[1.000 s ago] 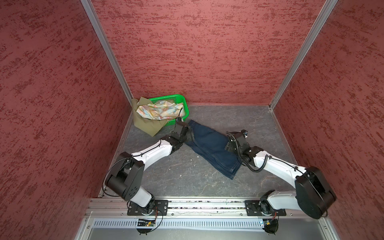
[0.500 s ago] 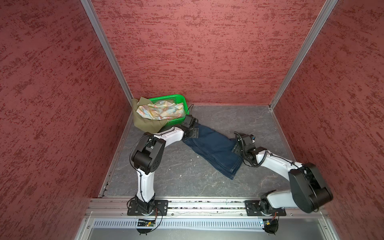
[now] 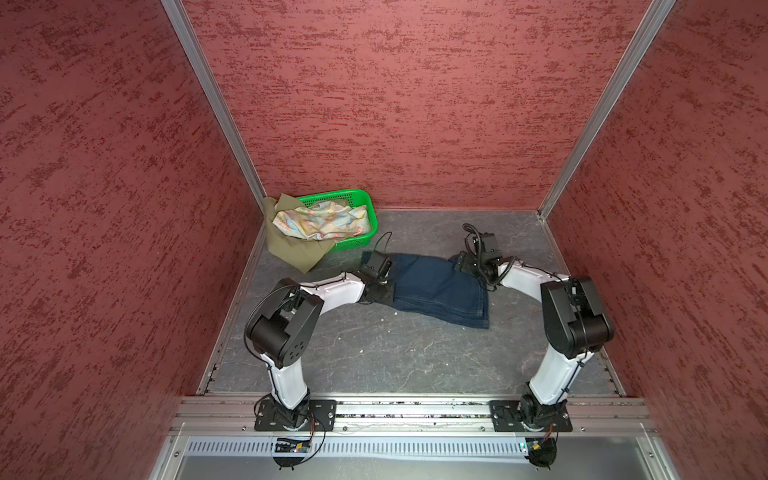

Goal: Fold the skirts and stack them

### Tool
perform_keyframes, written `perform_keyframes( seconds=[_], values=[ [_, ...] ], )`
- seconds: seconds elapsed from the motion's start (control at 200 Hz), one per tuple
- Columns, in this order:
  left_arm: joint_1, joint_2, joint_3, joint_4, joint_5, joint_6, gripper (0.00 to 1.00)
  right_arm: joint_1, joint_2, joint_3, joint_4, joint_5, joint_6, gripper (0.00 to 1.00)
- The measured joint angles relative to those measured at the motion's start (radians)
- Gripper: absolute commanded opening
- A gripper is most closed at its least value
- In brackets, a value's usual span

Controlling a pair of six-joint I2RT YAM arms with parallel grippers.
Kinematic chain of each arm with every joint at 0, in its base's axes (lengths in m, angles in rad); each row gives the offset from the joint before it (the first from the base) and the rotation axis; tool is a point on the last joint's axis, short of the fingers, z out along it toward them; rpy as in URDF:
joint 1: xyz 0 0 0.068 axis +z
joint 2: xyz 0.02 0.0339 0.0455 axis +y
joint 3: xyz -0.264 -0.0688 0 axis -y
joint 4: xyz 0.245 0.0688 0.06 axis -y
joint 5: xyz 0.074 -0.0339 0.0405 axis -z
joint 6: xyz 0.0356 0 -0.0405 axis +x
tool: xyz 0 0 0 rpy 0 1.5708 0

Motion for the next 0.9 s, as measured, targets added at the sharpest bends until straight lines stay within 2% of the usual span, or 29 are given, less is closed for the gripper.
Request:
perform_keyframes(
  seconds=[0.12, 0.245, 0.411, 0.541, 0.681, 0.897],
  values=[
    [-0.016, -0.074, -0.073, 0.029, 0.056, -0.057, 0.82, -0.008, -0.015, 0.034, 0.002, -0.013, -0.035, 0.9],
    [0.001, -0.192, -0.11, 0.047, 0.066, -0.081, 0.85, -0.01, -0.099, -0.018, -0.006, -0.001, -0.041, 0.9],
    [0.06, -0.315, -0.115, 0.068, 0.066, -0.089, 0.86, -0.01, -0.317, -0.201, -0.028, 0.038, -0.003, 0.88],
    [0.152, -0.321, -0.126, 0.064, 0.069, -0.108, 0.86, -0.01, -0.467, -0.332, -0.054, 0.046, 0.045, 0.87],
    [0.243, -0.321, -0.163, 0.063, 0.082, -0.141, 0.85, -0.01, -0.554, -0.427, -0.069, 0.033, 0.086, 0.82],
    [0.267, -0.278, -0.173, 0.092, 0.101, -0.177, 0.79, 0.006, -0.576, -0.486, -0.079, -0.001, 0.124, 0.76]
  ],
)
